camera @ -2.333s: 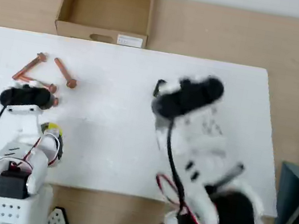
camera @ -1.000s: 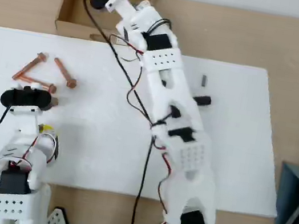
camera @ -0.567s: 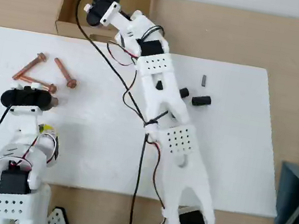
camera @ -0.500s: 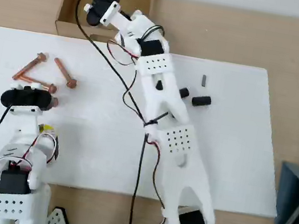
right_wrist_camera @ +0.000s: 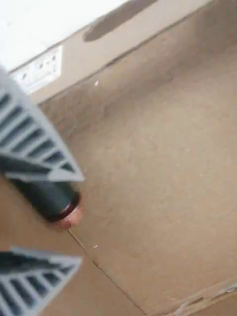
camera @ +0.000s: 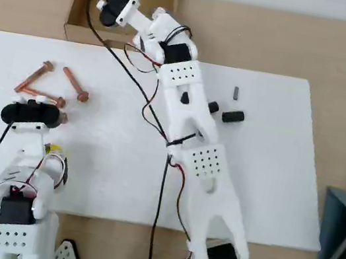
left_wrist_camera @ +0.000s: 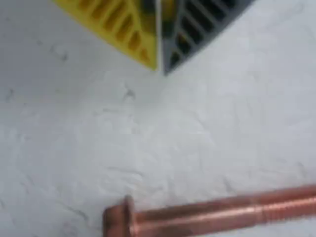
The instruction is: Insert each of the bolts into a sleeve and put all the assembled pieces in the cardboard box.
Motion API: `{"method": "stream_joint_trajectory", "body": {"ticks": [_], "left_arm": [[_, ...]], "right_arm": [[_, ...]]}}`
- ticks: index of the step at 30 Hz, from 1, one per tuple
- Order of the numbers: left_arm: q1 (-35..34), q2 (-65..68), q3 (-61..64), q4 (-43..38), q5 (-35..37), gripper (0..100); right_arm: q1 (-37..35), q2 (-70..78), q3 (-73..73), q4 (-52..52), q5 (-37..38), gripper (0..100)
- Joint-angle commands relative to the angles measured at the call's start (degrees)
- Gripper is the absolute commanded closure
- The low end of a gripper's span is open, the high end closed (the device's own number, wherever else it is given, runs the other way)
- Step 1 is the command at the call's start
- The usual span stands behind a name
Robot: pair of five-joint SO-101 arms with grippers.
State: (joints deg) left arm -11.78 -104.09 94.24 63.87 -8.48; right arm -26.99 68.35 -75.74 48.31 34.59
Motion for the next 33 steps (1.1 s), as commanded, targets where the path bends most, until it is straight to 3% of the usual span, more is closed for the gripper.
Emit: {"method": "stream_joint_trajectory", "body": {"ticks": [1, 6, 33], "left_arm": [[-0.4, -0.5, -0.3, -1.1, -0.4, 100], [-0.2, -0.5, -0.3, -1.1, -0.4, 100], [0.0, -0.5, -0.3, -1.1, -0.4, 100]], "right_arm": [[0.2, -0.5, -9.8, 5.5, 0.3, 87.5], [0.0, -0.7, -20.1, 16.4, 0.2, 87.5], [2.0, -26.2, -19.8, 54.2, -19.5, 87.5]]}}
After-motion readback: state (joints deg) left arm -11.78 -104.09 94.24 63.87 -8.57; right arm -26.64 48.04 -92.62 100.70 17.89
